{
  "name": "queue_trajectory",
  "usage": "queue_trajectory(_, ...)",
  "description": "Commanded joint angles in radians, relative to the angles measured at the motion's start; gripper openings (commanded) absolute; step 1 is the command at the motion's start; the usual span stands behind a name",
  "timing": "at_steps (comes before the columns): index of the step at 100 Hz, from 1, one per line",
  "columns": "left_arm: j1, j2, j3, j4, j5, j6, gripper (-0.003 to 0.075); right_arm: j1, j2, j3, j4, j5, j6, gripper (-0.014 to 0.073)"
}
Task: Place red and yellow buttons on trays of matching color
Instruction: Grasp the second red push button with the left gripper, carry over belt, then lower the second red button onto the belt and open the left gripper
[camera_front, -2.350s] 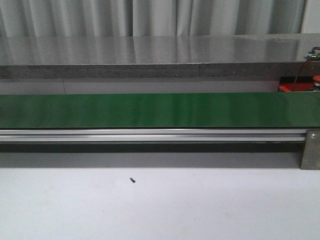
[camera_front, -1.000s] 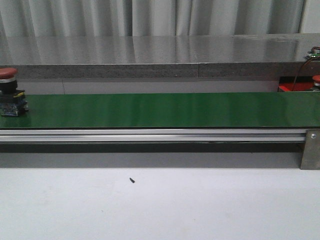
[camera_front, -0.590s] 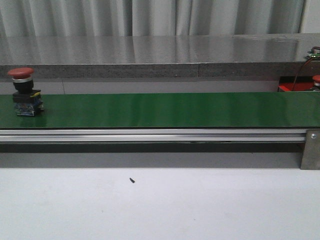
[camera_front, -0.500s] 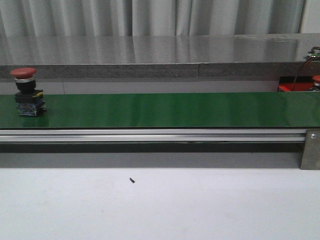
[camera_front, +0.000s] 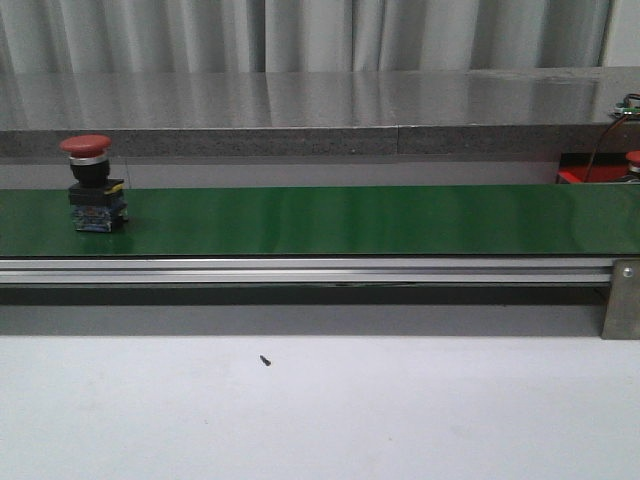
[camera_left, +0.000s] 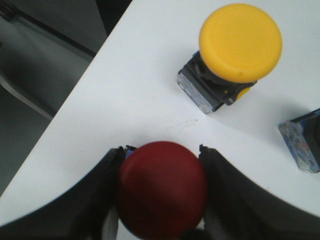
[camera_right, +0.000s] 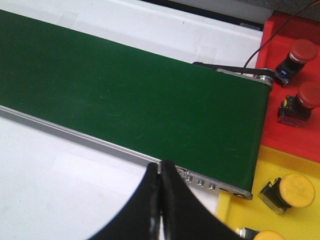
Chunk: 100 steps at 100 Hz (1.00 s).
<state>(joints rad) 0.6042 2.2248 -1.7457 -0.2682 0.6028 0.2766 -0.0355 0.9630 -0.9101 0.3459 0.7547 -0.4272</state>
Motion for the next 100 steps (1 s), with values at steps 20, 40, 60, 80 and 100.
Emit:
queue_trajectory(20, 0.0, -0.179, -0.03, -0.053, 0.045, -0.008, 0.0041, 0.0, -0.017, -0.028, 0.011, -0.05, -0.007, -0.0096)
queue_trajectory(40, -0.014, -0.301, -0.028, -0.113, 0.193, -0.008, 0.0041, 0.0, -0.017, -0.028, 0.011, -0.05, -0.007, -0.0096)
queue_trajectory(60, -0.067, -0.42, 0.04, -0.122, 0.218, -0.001, 0.0041, 0.0, -0.017, -0.028, 0.011, -0.05, -0.007, -0.0096)
queue_trajectory(80, -0.163, -0.54, 0.206, -0.124, 0.178, 0.012, 0.0041, 0.0, -0.017, -0.028, 0.011, -0.05, -0.007, -0.0096)
queue_trajectory(100, -0.276, -0.601, 0.338, -0.132, 0.094, 0.025, 0.004, 0.0, -0.017, -0.028, 0.011, -0.05, -0.007, -0.0096)
